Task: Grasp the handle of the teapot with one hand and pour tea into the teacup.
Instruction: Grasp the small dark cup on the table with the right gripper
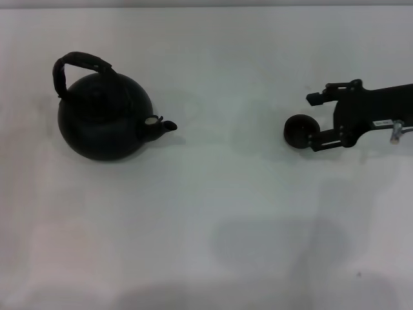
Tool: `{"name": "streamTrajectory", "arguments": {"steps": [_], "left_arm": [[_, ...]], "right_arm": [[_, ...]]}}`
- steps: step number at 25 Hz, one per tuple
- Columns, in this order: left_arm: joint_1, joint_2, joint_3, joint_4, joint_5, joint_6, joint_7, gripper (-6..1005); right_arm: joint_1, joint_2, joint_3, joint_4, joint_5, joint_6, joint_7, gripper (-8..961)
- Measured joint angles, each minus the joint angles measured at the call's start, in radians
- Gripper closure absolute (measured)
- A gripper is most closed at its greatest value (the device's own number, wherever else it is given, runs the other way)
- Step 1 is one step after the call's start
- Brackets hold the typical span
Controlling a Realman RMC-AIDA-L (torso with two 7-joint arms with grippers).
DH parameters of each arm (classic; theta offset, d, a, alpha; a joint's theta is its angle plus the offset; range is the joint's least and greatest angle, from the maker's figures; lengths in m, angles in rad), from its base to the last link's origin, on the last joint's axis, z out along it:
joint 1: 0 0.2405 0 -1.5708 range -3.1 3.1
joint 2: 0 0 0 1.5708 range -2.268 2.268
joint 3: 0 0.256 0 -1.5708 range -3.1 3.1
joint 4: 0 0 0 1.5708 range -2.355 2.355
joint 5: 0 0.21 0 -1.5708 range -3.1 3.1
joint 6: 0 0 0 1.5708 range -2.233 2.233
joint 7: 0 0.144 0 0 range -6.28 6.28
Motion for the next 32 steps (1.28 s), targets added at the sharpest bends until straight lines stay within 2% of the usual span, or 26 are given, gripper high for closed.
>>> {"name": "streamTrajectory", "arguments": {"steps": [16, 32], "left_arm": [[0.007, -0.003, 0.002, -0.008, 0.005, -0.001, 0.003, 109], [0.012, -0.003, 0.003, -0.008, 0.006, -0.003, 0.003, 108]], "right_arm": [[0.023, 0.006, -0.147, 0.013, -0.055, -0.123, 0.026, 97], [0.024, 0.006, -0.158, 0.012, -0.056, -0.168, 0.024, 97]]}}
